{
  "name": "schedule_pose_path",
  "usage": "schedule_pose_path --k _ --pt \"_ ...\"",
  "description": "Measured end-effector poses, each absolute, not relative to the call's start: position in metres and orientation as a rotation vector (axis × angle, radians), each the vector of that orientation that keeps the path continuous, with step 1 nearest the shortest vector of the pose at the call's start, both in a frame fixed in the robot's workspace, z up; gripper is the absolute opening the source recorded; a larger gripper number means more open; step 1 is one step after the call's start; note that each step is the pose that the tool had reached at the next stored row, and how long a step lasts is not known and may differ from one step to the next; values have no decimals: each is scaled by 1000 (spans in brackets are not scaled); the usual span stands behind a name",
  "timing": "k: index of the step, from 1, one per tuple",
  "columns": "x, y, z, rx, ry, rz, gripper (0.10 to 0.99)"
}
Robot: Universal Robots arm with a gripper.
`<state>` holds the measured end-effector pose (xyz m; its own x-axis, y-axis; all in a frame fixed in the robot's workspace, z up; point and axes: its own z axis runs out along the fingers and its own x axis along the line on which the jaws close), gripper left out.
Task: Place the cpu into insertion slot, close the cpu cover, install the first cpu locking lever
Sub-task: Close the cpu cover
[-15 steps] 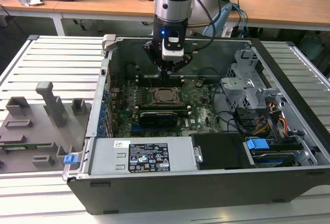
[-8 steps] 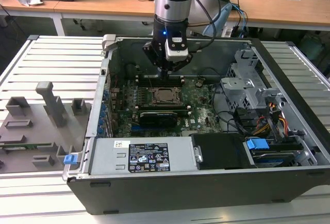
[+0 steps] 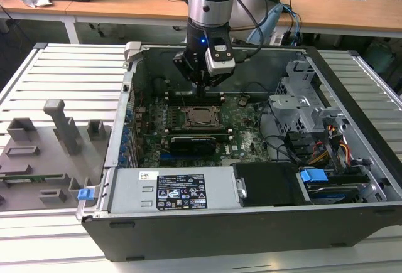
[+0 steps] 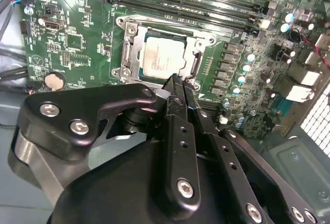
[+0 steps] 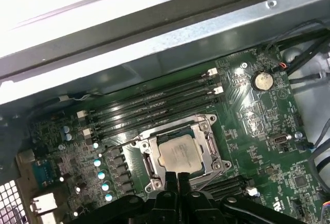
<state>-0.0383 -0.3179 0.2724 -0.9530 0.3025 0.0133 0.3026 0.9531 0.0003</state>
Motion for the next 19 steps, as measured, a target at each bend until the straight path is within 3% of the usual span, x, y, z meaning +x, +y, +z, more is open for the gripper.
schedule_pose_path --k 19 --pt "-38 -318 272 -142 -3125 -1 153"
